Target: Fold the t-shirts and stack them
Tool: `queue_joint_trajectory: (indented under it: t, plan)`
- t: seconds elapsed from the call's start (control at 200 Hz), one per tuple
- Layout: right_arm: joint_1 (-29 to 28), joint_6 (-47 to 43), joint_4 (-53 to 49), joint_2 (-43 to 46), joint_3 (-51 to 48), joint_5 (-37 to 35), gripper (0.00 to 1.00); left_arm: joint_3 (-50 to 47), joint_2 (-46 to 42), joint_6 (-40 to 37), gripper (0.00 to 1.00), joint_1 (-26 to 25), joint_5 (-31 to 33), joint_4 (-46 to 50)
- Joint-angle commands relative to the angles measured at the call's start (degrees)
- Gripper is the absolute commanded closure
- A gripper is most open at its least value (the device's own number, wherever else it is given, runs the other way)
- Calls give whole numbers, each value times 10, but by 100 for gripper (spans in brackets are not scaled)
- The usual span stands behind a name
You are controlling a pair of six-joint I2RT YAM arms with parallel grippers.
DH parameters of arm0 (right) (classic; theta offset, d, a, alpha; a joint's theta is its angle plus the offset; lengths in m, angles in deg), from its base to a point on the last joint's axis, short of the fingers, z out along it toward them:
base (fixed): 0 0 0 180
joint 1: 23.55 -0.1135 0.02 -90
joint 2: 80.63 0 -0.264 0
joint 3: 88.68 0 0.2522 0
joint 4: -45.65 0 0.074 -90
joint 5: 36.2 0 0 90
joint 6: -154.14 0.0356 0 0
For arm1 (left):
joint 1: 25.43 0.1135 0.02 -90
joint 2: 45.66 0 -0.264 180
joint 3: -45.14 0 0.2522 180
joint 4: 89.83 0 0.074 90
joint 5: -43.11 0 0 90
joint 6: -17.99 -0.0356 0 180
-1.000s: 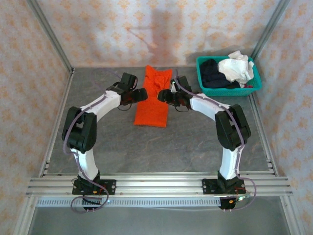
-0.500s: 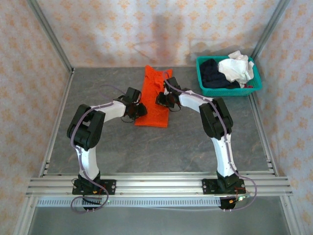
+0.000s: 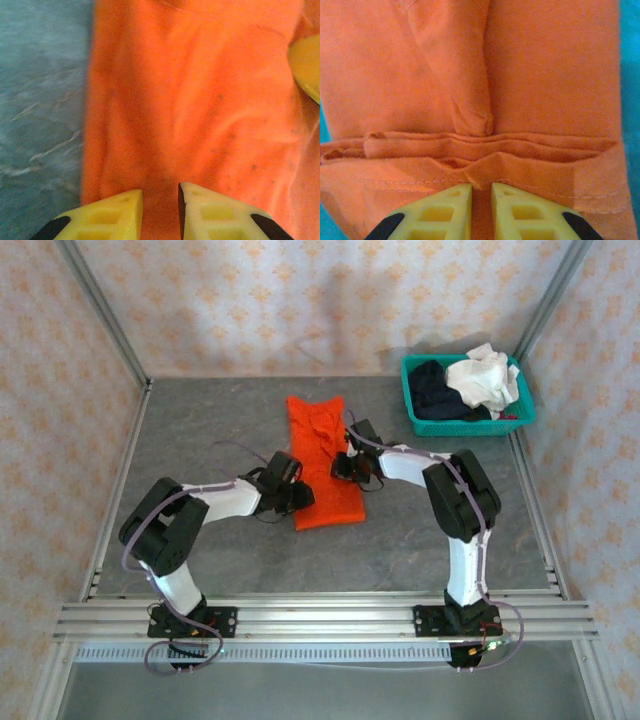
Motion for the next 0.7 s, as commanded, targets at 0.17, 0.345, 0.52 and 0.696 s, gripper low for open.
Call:
queue_joint_trajectory:
  t: [0.17, 0.345, 0.52, 0.696]
  plan:
    - [-2, -82, -28, 120, -48, -38, 67, 55, -95, -48, 57, 9, 90, 126]
    - [-14, -271, -42, 208, -80, -60, 33, 89, -80, -97, 36, 82, 66, 117]
    - [-92, -525, -106, 279, -113, -77, 24, 113, -46, -106, 20, 160, 15, 95]
    - [-195, -664, -171, 277, -114, -95, 29, 128, -30, -116, 16, 188, 3, 110]
